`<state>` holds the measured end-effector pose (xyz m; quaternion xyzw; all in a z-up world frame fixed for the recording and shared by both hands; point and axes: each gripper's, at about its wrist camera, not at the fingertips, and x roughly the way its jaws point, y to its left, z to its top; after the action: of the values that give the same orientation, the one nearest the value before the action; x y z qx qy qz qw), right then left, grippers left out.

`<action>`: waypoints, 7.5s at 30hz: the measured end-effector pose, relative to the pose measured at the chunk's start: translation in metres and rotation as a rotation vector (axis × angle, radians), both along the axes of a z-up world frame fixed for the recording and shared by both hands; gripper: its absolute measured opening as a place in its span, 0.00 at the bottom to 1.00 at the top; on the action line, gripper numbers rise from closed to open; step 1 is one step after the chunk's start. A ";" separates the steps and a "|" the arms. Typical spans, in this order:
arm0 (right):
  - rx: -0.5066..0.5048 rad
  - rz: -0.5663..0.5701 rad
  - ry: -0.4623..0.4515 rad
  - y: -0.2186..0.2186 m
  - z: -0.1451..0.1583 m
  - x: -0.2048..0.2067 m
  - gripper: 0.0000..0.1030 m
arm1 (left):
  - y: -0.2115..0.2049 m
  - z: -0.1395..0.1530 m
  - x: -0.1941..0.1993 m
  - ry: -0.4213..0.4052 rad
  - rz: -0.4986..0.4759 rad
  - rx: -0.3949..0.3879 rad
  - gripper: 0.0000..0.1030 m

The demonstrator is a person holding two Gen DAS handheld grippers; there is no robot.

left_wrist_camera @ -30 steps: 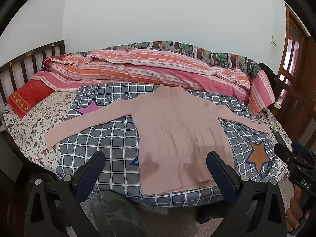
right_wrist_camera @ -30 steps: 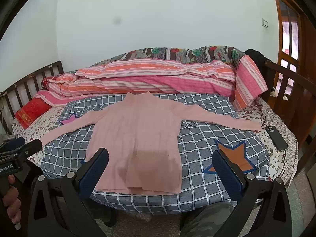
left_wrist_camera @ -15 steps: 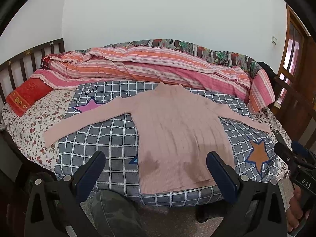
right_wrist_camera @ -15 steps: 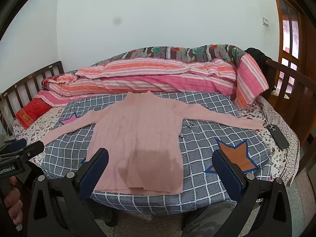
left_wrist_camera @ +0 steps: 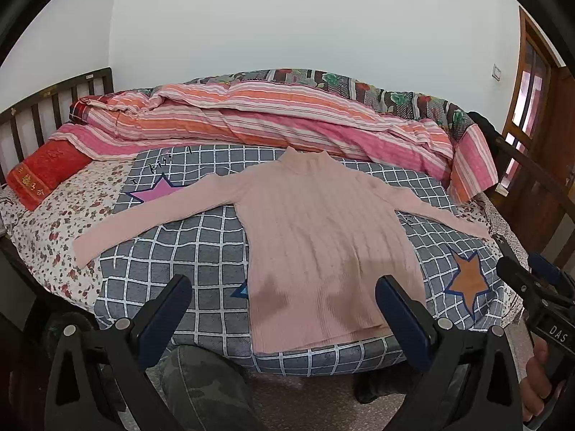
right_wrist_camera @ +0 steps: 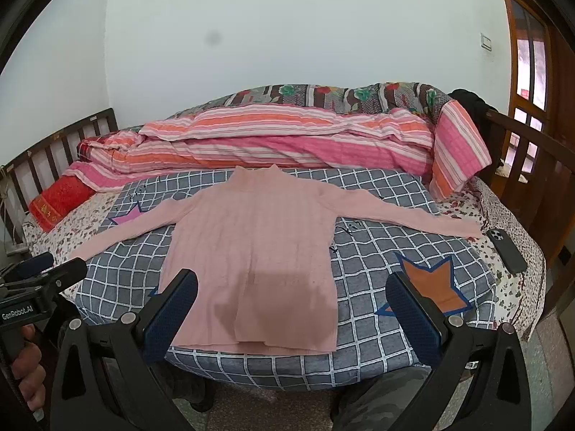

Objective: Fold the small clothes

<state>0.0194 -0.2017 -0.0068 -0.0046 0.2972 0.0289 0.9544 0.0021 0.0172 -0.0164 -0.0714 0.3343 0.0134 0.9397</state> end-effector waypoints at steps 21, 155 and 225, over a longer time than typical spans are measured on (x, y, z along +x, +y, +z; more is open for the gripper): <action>-0.002 -0.012 0.028 0.001 -0.013 0.011 1.00 | 0.006 -0.011 0.015 0.013 0.001 0.003 1.00; 0.016 0.188 0.327 0.042 -0.166 0.345 0.49 | 0.115 -0.182 0.327 0.081 0.091 -0.332 0.65; 0.161 -0.423 0.203 -0.313 -0.176 0.259 0.70 | 0.065 -0.182 0.344 0.124 -0.016 -0.066 0.76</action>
<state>0.2788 -0.5144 -0.1827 0.1366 0.3826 -0.1475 0.9018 0.3466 0.0827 -0.1984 -0.0986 0.3925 -0.0008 0.9145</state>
